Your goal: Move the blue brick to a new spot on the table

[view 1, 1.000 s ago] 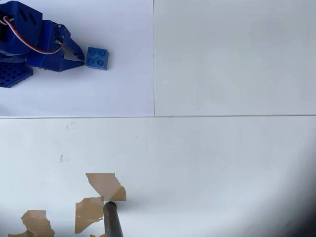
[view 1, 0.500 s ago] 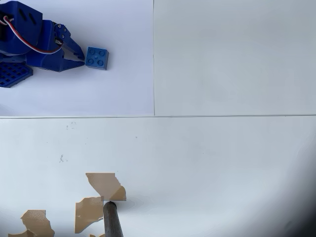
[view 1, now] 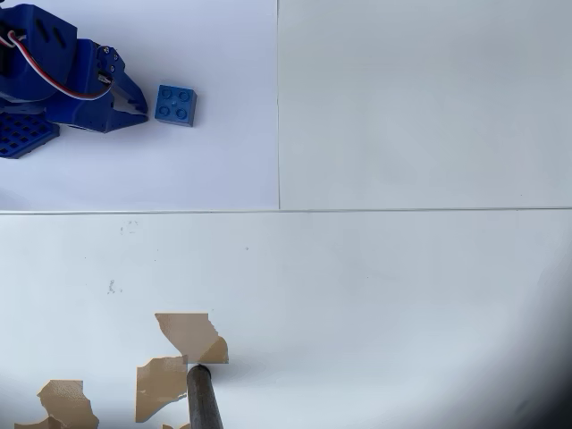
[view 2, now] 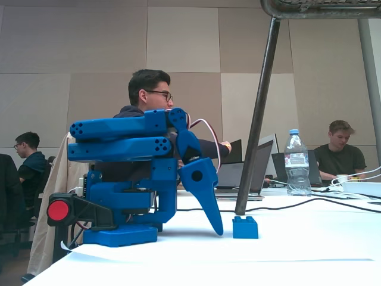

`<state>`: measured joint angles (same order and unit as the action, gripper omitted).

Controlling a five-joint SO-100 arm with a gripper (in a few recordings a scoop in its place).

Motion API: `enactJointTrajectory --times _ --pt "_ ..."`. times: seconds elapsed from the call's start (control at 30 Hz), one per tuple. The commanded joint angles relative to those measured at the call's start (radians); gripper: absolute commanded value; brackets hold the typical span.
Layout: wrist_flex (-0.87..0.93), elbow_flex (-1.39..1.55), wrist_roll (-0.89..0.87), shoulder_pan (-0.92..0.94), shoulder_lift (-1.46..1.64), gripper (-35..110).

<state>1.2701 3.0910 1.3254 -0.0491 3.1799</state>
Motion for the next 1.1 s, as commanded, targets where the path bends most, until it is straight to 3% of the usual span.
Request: enactJointTrajectory --times 0.0,0.27,0.57,0.8,1.07 --pt "0.038 -0.273 -0.078 -0.055 -0.201 1" --pt "0.023 -0.545 0.071 0.000 -0.489 27" --pt "-0.256 -0.474 0.256 0.213 -0.680 35" --pt "-0.374 -0.416 0.229 0.206 -0.775 37" --pt "-0.362 -0.416 0.112 0.089 -0.778 38"
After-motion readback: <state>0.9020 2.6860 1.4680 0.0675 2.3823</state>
